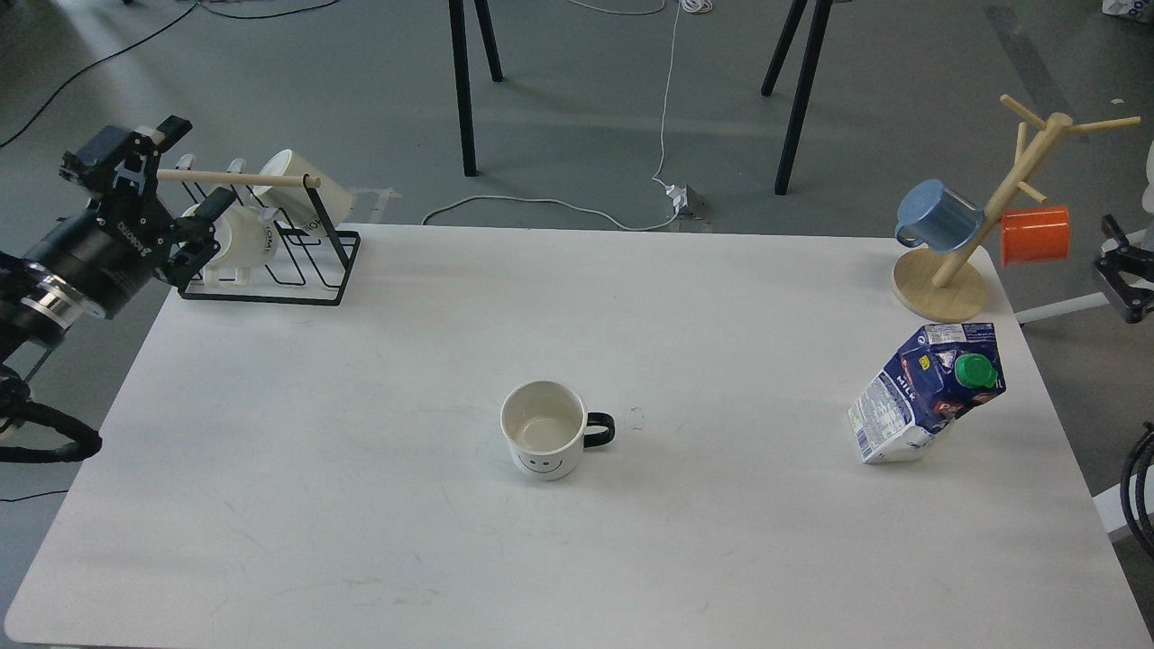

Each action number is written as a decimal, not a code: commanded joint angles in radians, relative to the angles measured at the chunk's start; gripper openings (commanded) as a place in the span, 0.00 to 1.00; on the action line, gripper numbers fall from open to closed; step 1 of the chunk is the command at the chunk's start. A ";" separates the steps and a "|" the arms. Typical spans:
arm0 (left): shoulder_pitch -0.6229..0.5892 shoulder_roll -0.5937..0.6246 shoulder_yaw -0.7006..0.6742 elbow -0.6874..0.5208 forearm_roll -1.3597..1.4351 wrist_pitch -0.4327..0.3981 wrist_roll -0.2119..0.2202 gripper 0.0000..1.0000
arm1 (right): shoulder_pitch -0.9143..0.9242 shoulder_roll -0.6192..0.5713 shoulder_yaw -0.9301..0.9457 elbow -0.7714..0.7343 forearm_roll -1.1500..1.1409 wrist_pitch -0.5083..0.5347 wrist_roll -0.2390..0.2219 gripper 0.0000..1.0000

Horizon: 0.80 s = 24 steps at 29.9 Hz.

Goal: Place cup and milk with both arms
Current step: 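Release the mug and withdraw the left gripper toward the dish rack, then reach the right gripper to the blue-and-white milk carton and grasp it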

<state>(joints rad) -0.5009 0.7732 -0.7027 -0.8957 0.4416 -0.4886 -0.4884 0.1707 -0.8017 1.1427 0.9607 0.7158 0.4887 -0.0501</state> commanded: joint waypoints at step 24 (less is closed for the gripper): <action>0.081 -0.008 0.011 0.009 0.037 0.000 0.000 0.96 | -0.462 0.173 -0.150 0.299 0.283 0.000 -0.152 0.99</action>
<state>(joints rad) -0.4270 0.7668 -0.6919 -0.8866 0.4515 -0.4887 -0.4888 -0.3431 -0.6515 1.0161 1.2657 1.0087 0.4887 -0.2089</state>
